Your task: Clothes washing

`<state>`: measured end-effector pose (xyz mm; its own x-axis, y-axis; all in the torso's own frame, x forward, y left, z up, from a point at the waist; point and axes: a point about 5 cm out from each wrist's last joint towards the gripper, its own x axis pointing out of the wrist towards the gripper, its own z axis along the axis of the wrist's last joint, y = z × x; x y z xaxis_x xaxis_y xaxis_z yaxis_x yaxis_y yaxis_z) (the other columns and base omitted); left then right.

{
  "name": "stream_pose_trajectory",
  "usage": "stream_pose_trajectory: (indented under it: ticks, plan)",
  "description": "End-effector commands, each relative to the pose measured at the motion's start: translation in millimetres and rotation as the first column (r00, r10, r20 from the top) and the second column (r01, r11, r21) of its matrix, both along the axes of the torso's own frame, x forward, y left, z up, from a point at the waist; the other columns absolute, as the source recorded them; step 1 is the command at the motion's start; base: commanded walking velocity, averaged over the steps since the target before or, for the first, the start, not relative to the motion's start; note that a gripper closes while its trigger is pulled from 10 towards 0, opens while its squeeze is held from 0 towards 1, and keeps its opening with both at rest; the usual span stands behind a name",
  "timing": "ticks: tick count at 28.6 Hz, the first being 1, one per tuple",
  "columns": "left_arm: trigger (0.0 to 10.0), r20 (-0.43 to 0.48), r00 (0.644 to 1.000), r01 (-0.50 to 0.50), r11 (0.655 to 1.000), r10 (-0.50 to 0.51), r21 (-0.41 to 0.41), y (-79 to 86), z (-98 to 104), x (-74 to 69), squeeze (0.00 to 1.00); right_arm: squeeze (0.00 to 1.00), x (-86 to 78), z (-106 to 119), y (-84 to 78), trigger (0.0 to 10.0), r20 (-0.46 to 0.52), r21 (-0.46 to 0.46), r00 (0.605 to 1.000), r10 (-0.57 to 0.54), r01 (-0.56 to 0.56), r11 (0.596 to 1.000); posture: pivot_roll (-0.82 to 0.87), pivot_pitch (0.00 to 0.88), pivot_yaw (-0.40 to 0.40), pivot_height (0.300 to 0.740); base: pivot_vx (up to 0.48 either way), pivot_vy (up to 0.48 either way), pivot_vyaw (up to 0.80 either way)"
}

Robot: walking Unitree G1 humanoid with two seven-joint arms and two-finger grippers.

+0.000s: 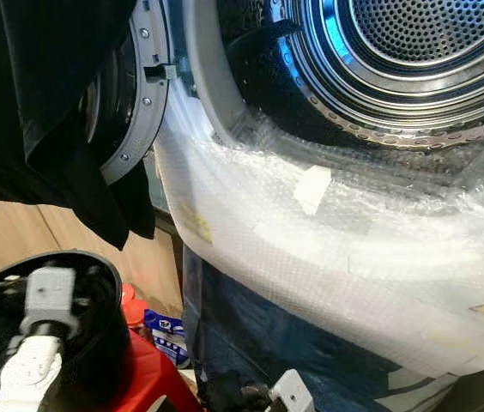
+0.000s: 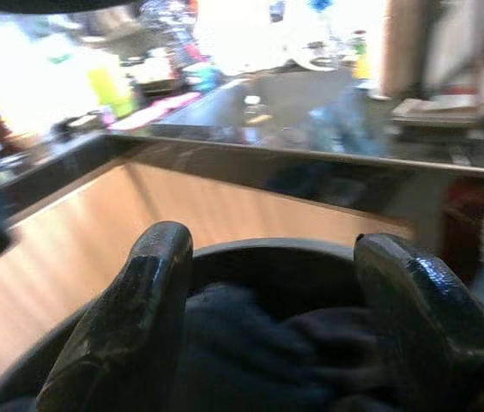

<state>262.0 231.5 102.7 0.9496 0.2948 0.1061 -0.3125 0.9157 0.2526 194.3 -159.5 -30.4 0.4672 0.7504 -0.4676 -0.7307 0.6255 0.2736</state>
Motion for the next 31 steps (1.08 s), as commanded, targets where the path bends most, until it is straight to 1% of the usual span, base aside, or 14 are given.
stream_pose_trajectory:
  ticks: [1, 5, 6, 12, 16, 17, 19, 20, 21, 22, 23, 26, 28, 31]
  plan:
    - [10.0, 0.046, 0.996, -0.07, 0.997, 0.071, -0.026, 8.1, 3.0, -1.7, 0.0, 0.0, 5.4, 19.6, -2.9, 0.0, 0.072, 0.052, 0.997, 0.023, -0.027, 0.998, -0.01, 0.0, 0.005, 0.74, 0.0, 0.0, 0.0]
    - [10.0, 0.065, 0.993, -0.097, 0.994, 0.101, -0.051, 10.4, 4.5, -1.7, 0.0, 0.0, 2.6, 36.7, -7.1, 0.0, 0.115, 0.081, 0.993, 0.041, -0.05, 0.995, -0.01, 0.0, -0.003, 0.74, 0.0, 0.0, 0.0]
    - [10.0, 0.063, 0.993, -0.096, 0.994, 0.099, -0.052, 10.1, 3.7, -1.3, 0.0, 0.0, 1.2, 48.0, -5.7, 0.0, 0.139, 0.111, 0.989, 0.055, -0.07, 0.991, -0.02, 0.0, -0.004, 0.74, 0.0, 0.0, 0.0]
    - [10.0, 0.044, 0.996, -0.073, 0.996, 0.075, -0.051, 4.8, -3.5, 0.8, 0.0, 0.0, -6.3, 83.0, 13.5, 0.0, 0.22, 0.204, 0.966, 0.138, -0.184, 0.962, -0.04, 0.0, -0.002, 0.74, 0.0, 0.0, 0.0]
    - [10.0, 0.018, 0.999, -0.036, 0.997, 0.037, -0.066, -1.1, -9.9, 5.1, 0.0, 0.0, -4.9, 128.6, 22.2, 0.0, 0.278, 0.362, 0.949, 0.146, -0.244, 0.899, -0.04, 0.0, -0.005, 0.74, 0.0, 0.0, 0.0]
    - [10.0, 0.018, 0.999, -0.036, 0.997, 0.037, -0.066, -1.1, -9.9, 5.1, 0.0, 0.0, -4.9, 128.6, 22.2, 0.0, 0.278, 0.362, 0.949, 0.146, -0.244, 0.899, -0.04, 0.0, -0.005, 0.74, 0.0, 0.0, 0.0]
    - [10.0, 0.004, 0.999, -0.049, 0.996, 0.049, -0.072, -0.2, -15.7, 3.6, 0.0, 0.0, -5.7, 171.4, 28.2, 0.0, 0.373, 0.468, 0.913, 0.167, -0.34, 0.816, -0.04, 0.0, -0.006, 0.74, 0.0, 0.0, 0.0]
    - [10.0, 0.006, 0.999, -0.049, 0.996, 0.05, -0.071, 0.3, -15.6, 3.2, 0.0, 0.0, -3.6, 182.1, 29.4, 0.0, 0.399, 0.487, 0.903, 0.157, -0.354, 0.799, -0.04, 0.0, -0.003, 0.74, 0.0, 0.0, 0.0]
    - [10.0, 0.006, 0.999, -0.049, 0.996, 0.05, -0.071, 0.3, -15.6, 3.2, 0.0, 0.0, -3.6, 182.1, 29.4, 0.0, 0.399, 0.487, 0.903, 0.157, -0.354, 0.799, -0.04, 0.0, -0.003, 0.74, 0.0, 0.0, 0.0]
    - [10.0, 0.004, 0.999, -0.049, 0.996, 0.05, -0.069, 1.1, -15.9, 2.7, 0.0, 0.0, 0.6, 194.0, 30.5, 0.0, 0.432, 0.506, 0.892, 0.135, -0.364, 0.782, -0.04, 0.0, -0.003, 0.74, 0.0, 0.0, 0.0]
    - [10.0, -0.001, 0.999, -0.051, 0.997, 0.051, -0.063, 2.9, -16.9, 1.6, 0.0, 0.0, 10.2, 218.3, 31.2, 0.0, 0.492, 0.556, 0.868, 0.068, -0.373, 0.742, -0.05, 0.0, 0.0, 0.74, 0.0, 0.0, 0.0]
    - [10.0, 0.0, 0.999, -0.054, 0.997, 0.054, -0.057, 5.0, -17.2, 0.0, 0.0, 0.0, 34.0, 260.4, 28.2, 0.0, 0.57, 0.615, 0.818, -0.077, -0.362, 0.701, -0.04, 0.0, -0.004, 0.74, 0.0, 0.0, 0.0]
    - [10.0, 0.0, 0.998, -0.055, 0.997, 0.055, -0.058, 5.6, -18.0, -0.1, 0.0, 0.0, 41.2, 275.5, 29.9, 0.0, 0.595, 0.606, 0.799, -0.086, -0.375, 0.701, -0.04, 0.0, -0.004, 0.74, 0.0, 0.0, 0.0]
    - [10.0, -0.003, 0.998, -0.055, 0.997, 0.055, -0.061, 5.1, -19.5, -0.6, 0.0, 0.0, 54.8, 293.2, 35.9, 0.0, 0.634, 0.578, 0.766, -0.11, -0.374, 0.725, -0.04, 0.0, -0.003, 0.74, 0.0, 0.0, 0.0]
